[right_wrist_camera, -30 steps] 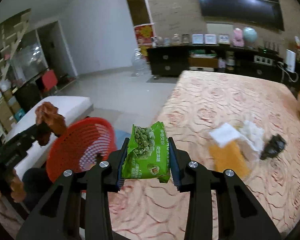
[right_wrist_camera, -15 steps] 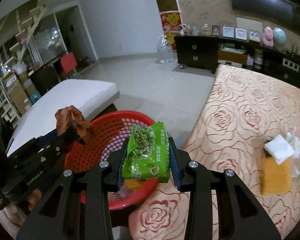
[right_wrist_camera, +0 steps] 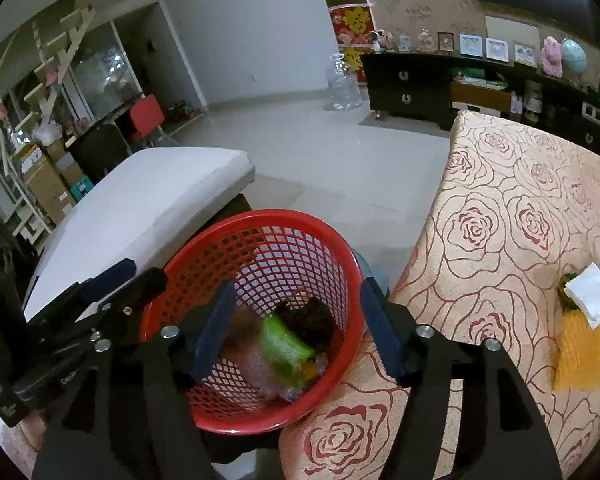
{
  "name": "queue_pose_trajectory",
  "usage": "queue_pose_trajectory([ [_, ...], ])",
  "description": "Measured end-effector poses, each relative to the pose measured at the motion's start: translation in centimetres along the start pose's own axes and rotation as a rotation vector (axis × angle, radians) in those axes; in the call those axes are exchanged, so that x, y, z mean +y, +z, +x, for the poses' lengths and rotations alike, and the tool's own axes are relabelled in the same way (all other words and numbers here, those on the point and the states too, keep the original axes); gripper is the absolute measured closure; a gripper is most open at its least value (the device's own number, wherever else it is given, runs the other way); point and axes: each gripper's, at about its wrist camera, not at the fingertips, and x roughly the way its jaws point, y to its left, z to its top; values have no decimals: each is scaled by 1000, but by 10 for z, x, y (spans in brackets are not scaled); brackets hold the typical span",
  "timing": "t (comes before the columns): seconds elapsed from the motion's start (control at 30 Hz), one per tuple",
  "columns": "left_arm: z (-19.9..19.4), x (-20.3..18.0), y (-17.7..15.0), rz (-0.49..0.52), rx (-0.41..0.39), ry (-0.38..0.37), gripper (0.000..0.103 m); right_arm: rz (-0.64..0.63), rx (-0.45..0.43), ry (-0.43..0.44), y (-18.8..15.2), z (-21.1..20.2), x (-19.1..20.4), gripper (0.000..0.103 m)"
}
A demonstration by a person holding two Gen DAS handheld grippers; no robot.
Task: Collect trash
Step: 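Move both grippers back from the wastebasket to the trash on the table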
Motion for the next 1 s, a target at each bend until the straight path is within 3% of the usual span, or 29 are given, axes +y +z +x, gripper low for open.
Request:
queue_pose_trajectory([
  [0.23,-5,-4,1,-17,-18,-7,24,0,-55,-49,-3,-21,-10,37],
  [0.6,-9,-34,-3,25,-23,-53,24,22,-94,-155,-25,-50,-40,36],
  [1.0,-4,-90,-20,102,6,-154,21,119,-139,-382,-75,-112,-129,32],
])
